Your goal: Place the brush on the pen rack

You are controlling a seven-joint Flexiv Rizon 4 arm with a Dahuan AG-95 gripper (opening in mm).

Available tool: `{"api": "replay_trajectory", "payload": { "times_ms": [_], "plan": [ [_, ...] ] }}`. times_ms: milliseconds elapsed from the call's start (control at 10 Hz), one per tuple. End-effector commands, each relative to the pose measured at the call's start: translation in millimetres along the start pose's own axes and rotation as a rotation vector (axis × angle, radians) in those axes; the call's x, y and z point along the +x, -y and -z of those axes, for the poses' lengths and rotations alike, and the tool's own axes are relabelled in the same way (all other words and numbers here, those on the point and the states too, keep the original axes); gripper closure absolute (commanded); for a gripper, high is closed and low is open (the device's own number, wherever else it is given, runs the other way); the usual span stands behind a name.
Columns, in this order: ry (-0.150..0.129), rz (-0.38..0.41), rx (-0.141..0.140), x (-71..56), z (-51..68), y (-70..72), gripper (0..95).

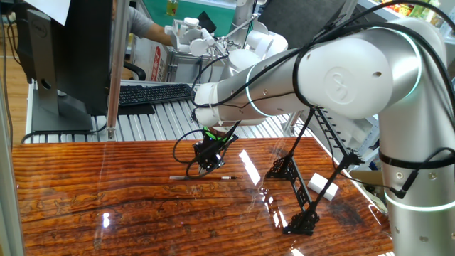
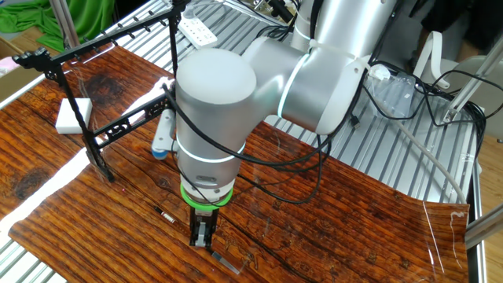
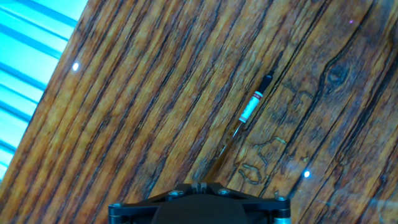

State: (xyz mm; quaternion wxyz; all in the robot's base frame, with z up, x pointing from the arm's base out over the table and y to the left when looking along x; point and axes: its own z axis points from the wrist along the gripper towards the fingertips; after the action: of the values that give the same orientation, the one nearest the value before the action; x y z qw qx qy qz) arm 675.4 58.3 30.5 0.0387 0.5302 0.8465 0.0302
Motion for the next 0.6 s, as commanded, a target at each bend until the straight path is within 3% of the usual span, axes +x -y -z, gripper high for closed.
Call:
{"api": "replay_trajectory", "payload": {
  "times_ms": [100, 600],
  "plan": [
    [-0.002, -0.043, -0.002, 0.2, -4.2, -3.5, 95.0],
    [-0.007, -0.106, -0.016, -1.6, -10.9, -6.7, 95.0]
  ]
}}
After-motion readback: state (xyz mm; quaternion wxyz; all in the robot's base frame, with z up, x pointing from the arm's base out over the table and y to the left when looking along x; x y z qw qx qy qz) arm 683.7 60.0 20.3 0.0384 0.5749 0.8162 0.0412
